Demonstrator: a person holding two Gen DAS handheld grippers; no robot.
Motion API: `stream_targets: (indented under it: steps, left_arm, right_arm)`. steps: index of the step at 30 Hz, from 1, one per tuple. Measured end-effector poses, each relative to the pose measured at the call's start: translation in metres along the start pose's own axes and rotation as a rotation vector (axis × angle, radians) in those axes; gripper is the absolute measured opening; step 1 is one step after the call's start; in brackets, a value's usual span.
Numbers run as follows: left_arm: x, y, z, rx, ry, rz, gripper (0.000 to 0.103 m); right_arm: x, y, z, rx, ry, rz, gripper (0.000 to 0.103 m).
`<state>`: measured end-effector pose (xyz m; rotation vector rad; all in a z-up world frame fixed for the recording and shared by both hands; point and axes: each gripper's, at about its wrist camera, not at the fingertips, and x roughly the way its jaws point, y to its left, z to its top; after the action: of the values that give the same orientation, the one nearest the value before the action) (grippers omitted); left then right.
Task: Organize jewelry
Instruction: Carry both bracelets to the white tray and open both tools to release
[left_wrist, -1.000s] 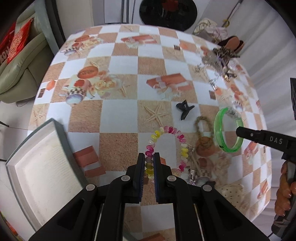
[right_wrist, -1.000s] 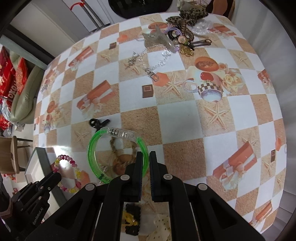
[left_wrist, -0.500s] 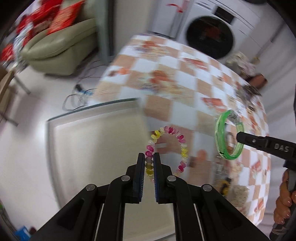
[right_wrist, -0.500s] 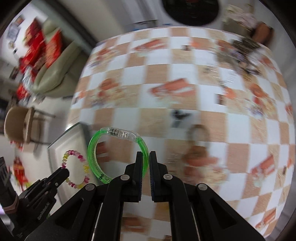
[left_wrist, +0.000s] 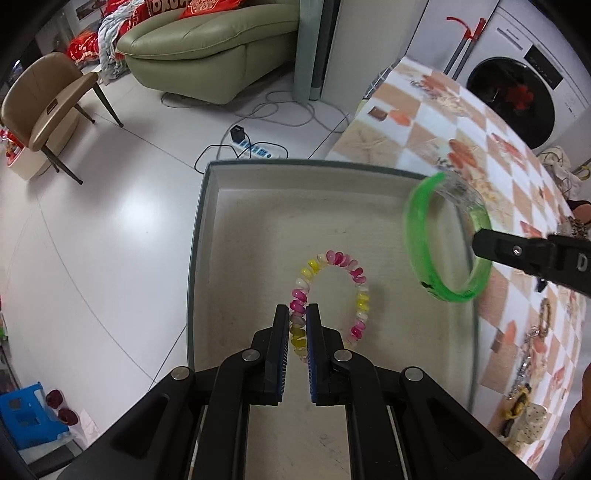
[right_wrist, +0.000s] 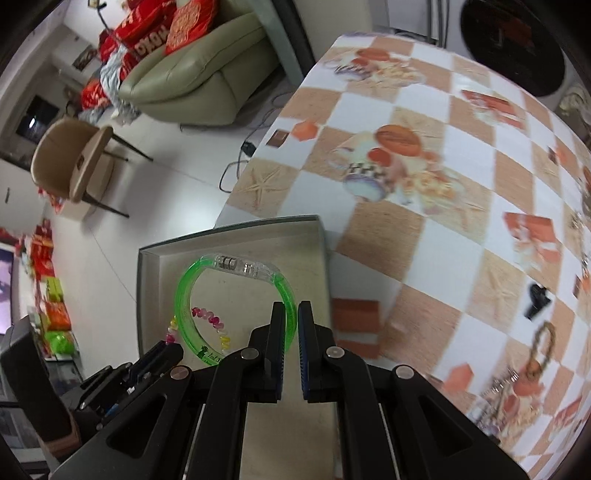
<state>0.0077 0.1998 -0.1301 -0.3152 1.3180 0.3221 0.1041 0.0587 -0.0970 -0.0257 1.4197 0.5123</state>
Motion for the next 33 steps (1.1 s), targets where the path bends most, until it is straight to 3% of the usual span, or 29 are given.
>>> stream_targets:
  steps: [7,21,23,25,31,32,33]
  left_arm:
    - [0.018,-0.001,-0.002,0.011,0.012,0.031,0.014]
    - [0.022,-0.009,-0.003,0.033,0.021,0.069,0.014]
    - [0.021,-0.01,-0.003,0.028,0.026,0.072,0.014]
    - [0.019,-0.008,-0.002,0.026,0.027,0.067,0.014]
    - [0.012,-0.013,-0.001,0.045,0.023,0.051,0.016]
    - [0.009,-0.014,-0.002,0.048,0.022,0.05,0.05]
    - [0.01,-0.013,0.0,0.049,0.023,0.051,0.103]
  right_arm:
    - [0.038,0.009,0.01,-0.016,0.05,-0.036,0.007]
    - [0.068,0.015,0.015,-0.04,0.098,-0.093,0.01]
    - [0.069,0.015,0.016,-0.041,0.099,-0.087,0.015]
    - [0.066,0.015,0.016,-0.037,0.093,-0.083,0.032]
    - [0.03,0.011,0.018,-0.011,0.022,0.014,0.034]
    - [0.023,0.01,0.017,-0.006,0.007,0.025,0.035]
    - [0.014,0.009,0.016,0.001,-0.01,0.035,0.039]
